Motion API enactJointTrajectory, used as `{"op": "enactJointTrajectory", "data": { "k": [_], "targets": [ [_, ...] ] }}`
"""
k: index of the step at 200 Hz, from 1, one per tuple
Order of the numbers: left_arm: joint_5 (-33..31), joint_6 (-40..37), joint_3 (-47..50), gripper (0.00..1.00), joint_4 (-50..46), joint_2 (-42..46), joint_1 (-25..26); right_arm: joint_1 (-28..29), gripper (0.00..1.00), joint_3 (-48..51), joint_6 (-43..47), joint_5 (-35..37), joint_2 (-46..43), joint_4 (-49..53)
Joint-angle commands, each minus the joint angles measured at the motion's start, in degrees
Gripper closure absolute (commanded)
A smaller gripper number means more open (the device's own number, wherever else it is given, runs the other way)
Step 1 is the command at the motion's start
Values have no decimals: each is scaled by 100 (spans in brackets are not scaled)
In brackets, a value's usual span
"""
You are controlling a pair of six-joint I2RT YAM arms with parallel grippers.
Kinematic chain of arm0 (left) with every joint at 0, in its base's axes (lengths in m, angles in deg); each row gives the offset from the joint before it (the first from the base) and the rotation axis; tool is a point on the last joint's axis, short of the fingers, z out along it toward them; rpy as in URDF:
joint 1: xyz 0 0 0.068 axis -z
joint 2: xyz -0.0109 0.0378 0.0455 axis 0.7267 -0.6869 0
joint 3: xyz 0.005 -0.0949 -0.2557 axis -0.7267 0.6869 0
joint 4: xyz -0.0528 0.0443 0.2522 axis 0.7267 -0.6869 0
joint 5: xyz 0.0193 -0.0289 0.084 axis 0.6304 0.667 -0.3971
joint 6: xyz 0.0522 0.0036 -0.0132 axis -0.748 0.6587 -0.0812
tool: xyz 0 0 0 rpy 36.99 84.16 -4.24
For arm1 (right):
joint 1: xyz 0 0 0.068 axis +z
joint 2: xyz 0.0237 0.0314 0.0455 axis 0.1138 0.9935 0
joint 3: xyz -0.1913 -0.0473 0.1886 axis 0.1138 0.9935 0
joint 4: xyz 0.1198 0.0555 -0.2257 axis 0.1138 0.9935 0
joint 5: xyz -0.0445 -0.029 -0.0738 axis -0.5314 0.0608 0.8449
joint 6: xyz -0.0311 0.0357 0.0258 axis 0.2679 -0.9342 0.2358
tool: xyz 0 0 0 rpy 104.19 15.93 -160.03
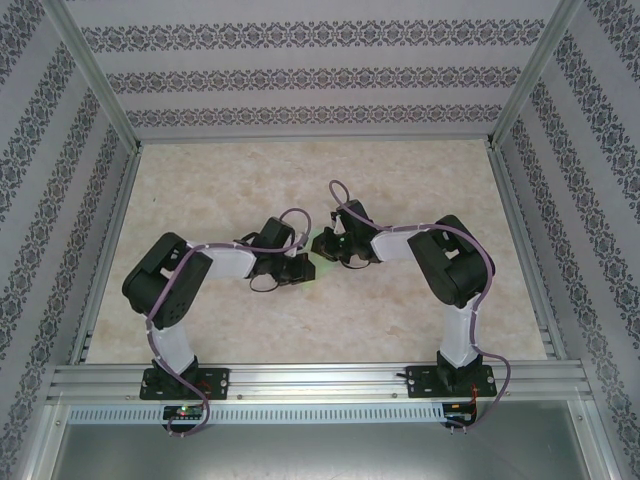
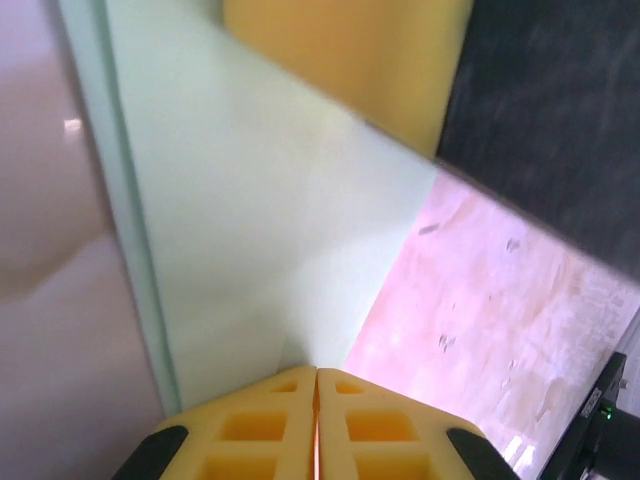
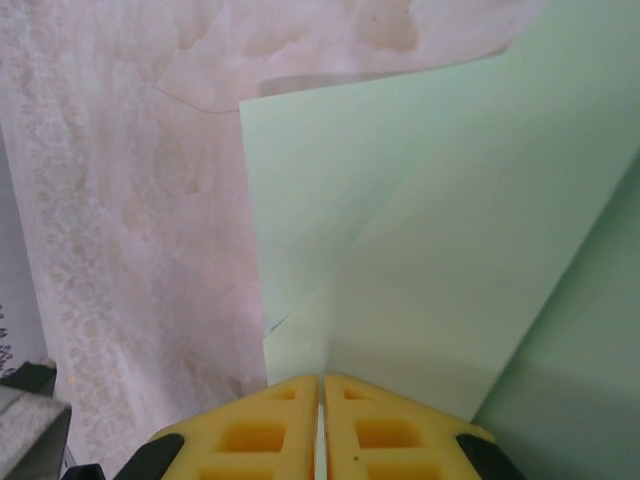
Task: Fold a paper plane with a square sheet of paper (pick it up from the middle)
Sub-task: Fourth fold the wing at the center of the table.
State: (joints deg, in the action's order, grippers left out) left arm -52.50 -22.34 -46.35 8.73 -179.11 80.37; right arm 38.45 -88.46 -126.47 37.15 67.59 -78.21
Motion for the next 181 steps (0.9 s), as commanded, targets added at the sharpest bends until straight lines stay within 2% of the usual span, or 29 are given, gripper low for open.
{"op": "enactJointTrajectory", "data": {
  "k": [1,21,103,120,143,164,181],
  "targets": [
    [341,6,431,89,-565,33,-9,8,89,160,98,508,456,425],
    [617,-10,657,89,-466,143,-10,-10,89,164,96,499,485,425],
    [677,104,1301,89,-479,320,-5,-11,89,175,120,470,459,417],
    [531,137,1440,89,-625,637,-2,5,89,189,117,461,460,423],
    [320,-134,1194,90,-1382,1033,-17,27,89,211,64,471,476,399],
    [400,26,1163,89,-1249,1549,-43,70,89,307,-33,485,443,292],
    [93,36,1021,87,-1429,2053,-150,138,89,439,-165,498,349,169]
  ]
}}
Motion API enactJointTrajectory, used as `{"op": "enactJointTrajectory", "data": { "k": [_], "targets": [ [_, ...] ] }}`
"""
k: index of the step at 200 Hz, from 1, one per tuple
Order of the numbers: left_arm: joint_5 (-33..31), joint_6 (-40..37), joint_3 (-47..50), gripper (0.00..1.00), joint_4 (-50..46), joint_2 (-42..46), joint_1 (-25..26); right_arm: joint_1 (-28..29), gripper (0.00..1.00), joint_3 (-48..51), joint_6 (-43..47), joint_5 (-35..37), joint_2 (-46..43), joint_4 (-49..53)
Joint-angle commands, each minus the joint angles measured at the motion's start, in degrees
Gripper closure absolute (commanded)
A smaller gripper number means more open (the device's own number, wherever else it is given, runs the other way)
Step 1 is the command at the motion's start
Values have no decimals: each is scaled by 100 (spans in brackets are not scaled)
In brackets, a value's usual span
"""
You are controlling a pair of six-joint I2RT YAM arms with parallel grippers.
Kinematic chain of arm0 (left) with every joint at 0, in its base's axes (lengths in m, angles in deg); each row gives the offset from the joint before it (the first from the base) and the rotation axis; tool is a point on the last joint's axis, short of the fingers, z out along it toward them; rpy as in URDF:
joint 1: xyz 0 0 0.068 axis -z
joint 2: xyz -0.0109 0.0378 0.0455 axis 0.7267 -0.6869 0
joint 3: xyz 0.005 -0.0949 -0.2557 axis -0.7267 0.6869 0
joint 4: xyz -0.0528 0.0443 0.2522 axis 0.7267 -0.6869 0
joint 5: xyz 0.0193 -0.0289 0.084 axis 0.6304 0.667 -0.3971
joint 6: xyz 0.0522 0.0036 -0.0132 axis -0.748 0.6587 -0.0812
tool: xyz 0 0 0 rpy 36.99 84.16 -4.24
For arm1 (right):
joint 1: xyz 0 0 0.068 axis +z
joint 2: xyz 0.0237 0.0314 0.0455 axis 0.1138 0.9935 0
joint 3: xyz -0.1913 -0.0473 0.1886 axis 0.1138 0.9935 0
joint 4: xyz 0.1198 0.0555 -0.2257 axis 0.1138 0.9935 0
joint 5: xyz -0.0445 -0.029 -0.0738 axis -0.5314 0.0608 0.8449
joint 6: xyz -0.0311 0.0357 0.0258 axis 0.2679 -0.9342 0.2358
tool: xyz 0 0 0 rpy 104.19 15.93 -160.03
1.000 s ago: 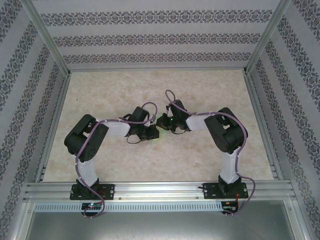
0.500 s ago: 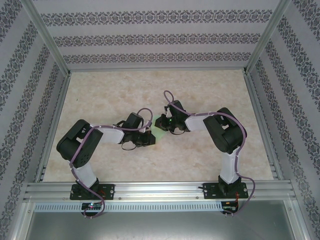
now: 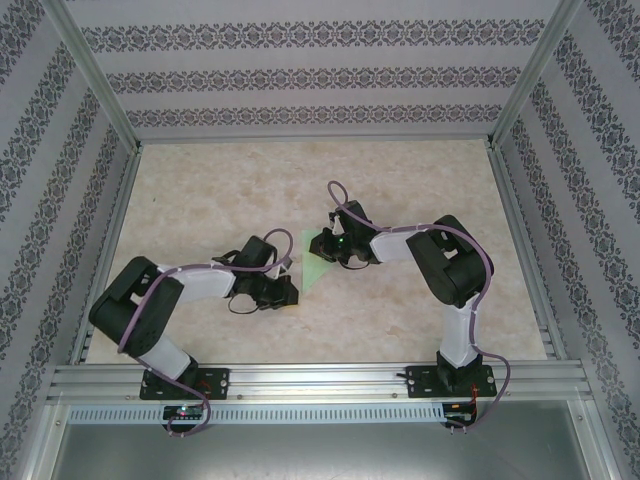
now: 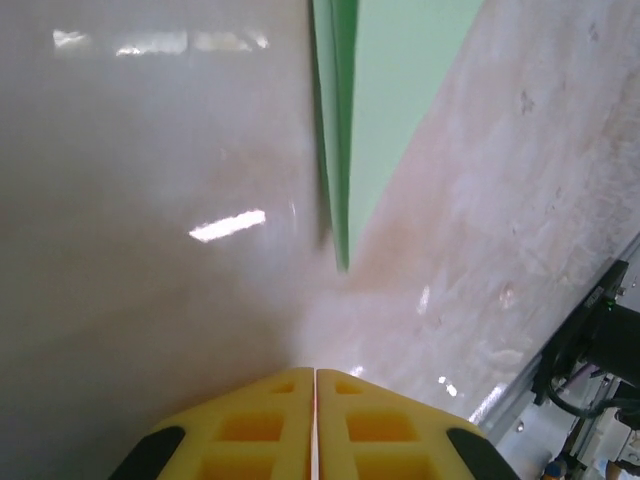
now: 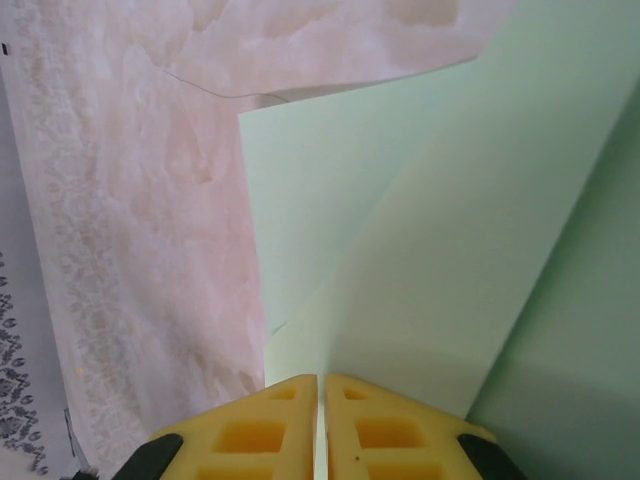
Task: Fold a paper plane with a square sheet of paper (pick it up from the middle)
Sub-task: Fourth fold the wing at the center of the table.
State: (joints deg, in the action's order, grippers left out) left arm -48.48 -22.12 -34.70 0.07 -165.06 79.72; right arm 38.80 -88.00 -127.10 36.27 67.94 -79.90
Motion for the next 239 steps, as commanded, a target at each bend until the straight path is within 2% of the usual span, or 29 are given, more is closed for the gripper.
{"op": "enactJointTrajectory", "data": {
  "k": [1,26,47,94,138,169,188,209,239],
  "targets": [
    [-324,15,-154,87,-570,673,-89,108,89,414,-106,586,307,329],
    [-533,146,-292,85,-431,1074,-280,256,89,677,-346,721,94,109],
    [-655,341,-356,84,-74,1023,-295,402,89,828,-556,807,-39,-68],
    [-374,788,-540,83,1011,157,-277,469,88,751,-596,989,-221,179],
    [-59,1022,-886,83,1584,-675,-230,488,87,666,-619,1035,-273,170],
    [55,1109,-1000,84,1431,-1177,-222,447,87,652,-603,1013,-277,196],
    [-148,1040,-894,86,1069,-1311,-216,407,86,632,-569,936,-297,142],
    [-263,1027,-698,89,948,-1463,-214,402,82,506,-515,492,-268,-105],
    [-375,914,-581,93,737,-1551,-201,346,82,292,-334,565,-534,219]
  ]
}}
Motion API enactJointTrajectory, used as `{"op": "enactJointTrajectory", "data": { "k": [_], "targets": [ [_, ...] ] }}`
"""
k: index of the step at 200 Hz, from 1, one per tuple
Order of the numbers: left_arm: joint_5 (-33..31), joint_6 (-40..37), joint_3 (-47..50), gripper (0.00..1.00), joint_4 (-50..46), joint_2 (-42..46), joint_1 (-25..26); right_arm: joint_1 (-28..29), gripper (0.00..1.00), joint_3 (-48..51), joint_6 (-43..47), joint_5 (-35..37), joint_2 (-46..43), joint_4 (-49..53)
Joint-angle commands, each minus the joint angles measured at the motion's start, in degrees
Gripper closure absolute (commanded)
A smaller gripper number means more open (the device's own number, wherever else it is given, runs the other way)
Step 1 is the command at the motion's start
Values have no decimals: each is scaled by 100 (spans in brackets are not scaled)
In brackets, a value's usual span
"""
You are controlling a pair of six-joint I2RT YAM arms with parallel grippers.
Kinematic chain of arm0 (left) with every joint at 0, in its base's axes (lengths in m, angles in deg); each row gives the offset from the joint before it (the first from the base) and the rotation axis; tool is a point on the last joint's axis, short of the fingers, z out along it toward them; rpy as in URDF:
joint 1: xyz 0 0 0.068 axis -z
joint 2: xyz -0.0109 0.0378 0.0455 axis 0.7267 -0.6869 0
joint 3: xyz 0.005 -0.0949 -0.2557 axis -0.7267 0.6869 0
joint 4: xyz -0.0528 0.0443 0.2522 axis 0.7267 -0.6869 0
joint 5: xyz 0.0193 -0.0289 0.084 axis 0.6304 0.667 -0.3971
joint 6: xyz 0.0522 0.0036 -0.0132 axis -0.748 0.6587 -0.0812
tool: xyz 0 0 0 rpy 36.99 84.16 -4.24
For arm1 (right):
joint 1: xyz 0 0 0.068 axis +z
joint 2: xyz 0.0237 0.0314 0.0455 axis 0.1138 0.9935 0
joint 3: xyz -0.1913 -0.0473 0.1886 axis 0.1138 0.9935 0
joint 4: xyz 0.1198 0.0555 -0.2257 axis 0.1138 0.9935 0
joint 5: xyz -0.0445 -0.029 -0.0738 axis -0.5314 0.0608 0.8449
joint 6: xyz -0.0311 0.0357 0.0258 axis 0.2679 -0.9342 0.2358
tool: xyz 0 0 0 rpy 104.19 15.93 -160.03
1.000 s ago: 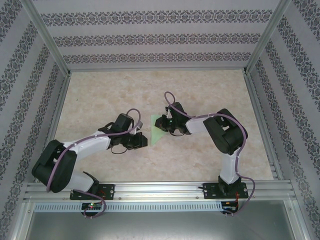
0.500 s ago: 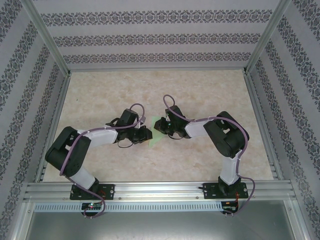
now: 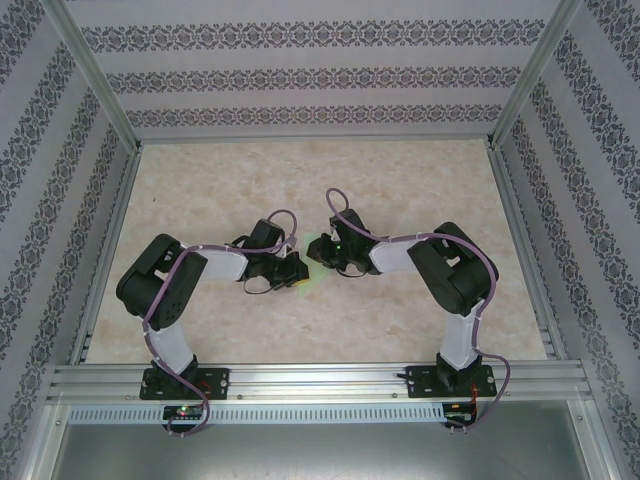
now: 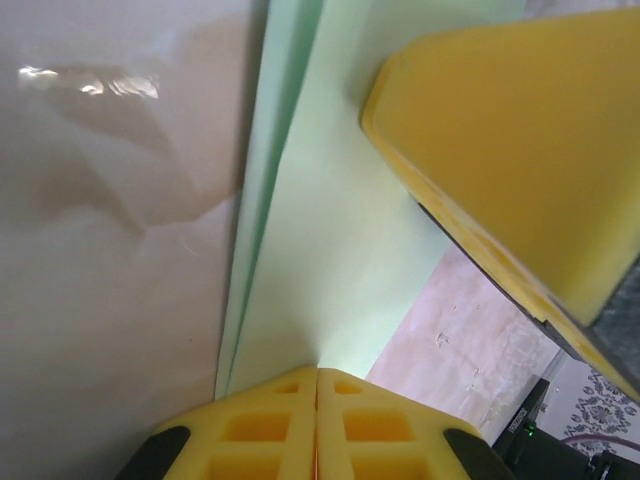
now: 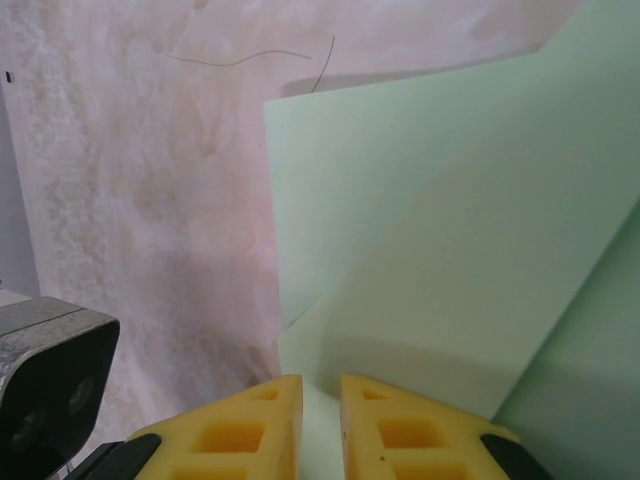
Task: Fold a paper plane with a square sheet of paper (pick it up from the middle)
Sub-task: Fourth fold the wing at the center of the table.
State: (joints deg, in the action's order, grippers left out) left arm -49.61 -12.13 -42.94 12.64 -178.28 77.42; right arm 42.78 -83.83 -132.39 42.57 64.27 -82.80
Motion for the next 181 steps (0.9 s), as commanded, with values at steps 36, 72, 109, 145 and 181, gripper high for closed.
{"op": "enactJointTrajectory", "data": {
  "k": [36,72,109,145,181],
  "targets": [
    [-474,-401,80,95,-993,-211,29,-13,84,-388,902,42,-536,1290],
    [-480,-472,-19,98,-973,-281,40,101,90,-381,788,-93,-255,1281],
    [-481,-497,-63,98,-1001,-325,59,169,92,-373,607,53,51,1183],
    [-517,-619,-64,99,-1139,-370,57,60,92,-380,598,214,191,1236],
    [-659,-729,66,99,-1133,-316,60,-100,90,-537,689,425,191,1487]
  ]
}}
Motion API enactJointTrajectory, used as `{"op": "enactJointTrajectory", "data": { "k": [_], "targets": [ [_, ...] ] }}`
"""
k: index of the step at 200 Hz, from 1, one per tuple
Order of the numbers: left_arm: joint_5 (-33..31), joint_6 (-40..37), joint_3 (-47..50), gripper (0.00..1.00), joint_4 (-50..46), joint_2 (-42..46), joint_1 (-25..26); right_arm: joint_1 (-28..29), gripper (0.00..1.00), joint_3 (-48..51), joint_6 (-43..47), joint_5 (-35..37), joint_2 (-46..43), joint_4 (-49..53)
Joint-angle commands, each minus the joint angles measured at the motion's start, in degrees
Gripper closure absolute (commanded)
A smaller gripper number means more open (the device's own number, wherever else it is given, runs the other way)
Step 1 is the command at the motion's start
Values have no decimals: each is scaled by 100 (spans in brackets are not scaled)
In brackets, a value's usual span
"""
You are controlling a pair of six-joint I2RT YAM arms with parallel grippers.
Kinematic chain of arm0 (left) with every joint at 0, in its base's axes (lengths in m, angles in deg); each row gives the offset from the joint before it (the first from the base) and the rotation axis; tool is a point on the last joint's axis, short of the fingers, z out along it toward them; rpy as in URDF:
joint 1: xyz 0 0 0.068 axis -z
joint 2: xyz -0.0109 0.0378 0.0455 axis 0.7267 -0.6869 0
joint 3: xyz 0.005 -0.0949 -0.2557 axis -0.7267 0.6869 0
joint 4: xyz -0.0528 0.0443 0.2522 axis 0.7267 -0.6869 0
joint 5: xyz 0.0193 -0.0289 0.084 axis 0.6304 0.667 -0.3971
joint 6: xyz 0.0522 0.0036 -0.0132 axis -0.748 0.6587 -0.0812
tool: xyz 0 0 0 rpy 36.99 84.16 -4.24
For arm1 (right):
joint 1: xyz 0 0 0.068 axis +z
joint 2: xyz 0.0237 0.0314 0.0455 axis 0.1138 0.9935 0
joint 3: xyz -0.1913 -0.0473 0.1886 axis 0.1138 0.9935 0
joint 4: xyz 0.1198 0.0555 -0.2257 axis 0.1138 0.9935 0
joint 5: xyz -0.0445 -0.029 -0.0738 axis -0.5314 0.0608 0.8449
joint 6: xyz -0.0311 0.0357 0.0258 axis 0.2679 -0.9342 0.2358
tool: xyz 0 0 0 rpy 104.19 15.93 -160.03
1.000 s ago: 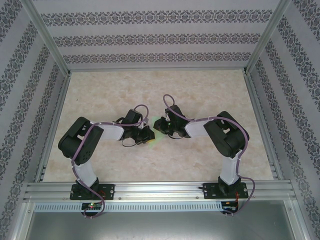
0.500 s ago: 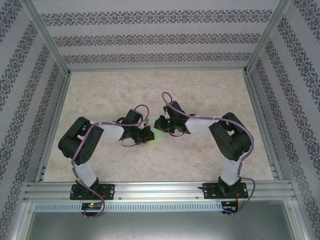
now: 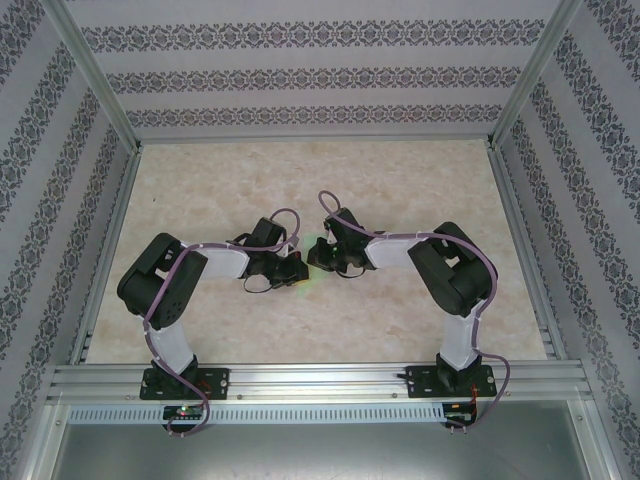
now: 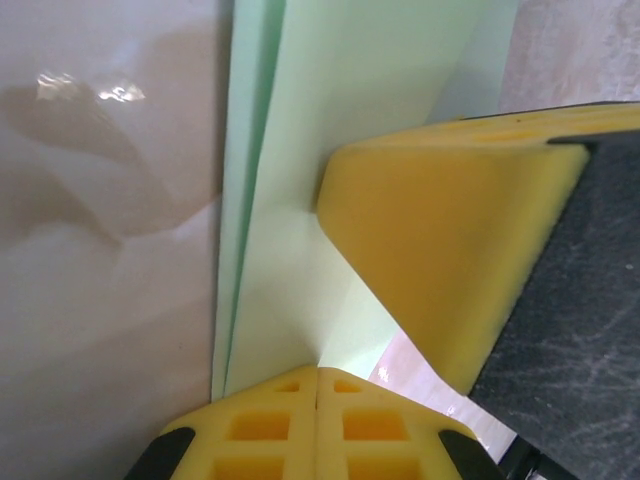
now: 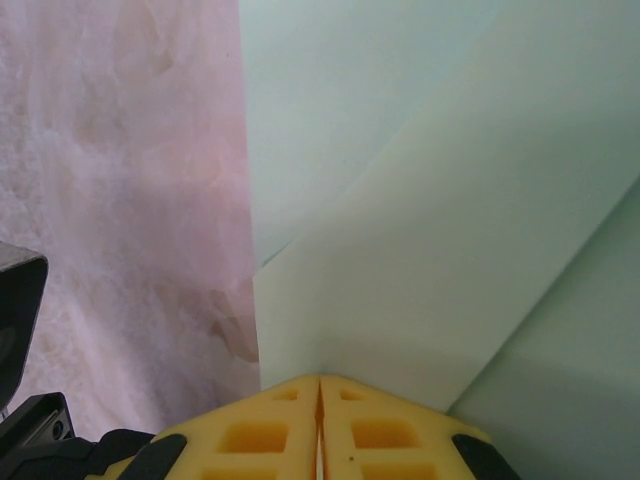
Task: Fold a paper plane with a square sheet of paper (pick it up from the middle)
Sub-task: Fourth fold the wing at the center of the table.
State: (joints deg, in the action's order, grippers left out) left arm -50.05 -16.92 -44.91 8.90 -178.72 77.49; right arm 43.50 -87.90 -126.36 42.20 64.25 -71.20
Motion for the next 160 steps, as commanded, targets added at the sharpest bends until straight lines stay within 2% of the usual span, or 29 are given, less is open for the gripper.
{"op": "enactJointTrajectory", "data": {
  "k": [1,38,160],
  "targets": [
    [-619,-254,266,99,-753,-268,52,-173,90,-135,86,466,194,337],
    [-575,-341,263,99,-827,-381,54,-405,89,-223,125,591,243,359],
    [-644,-318,419,99,-831,-351,55,-1387,86,-662,254,271,715,300]
  ]
}}
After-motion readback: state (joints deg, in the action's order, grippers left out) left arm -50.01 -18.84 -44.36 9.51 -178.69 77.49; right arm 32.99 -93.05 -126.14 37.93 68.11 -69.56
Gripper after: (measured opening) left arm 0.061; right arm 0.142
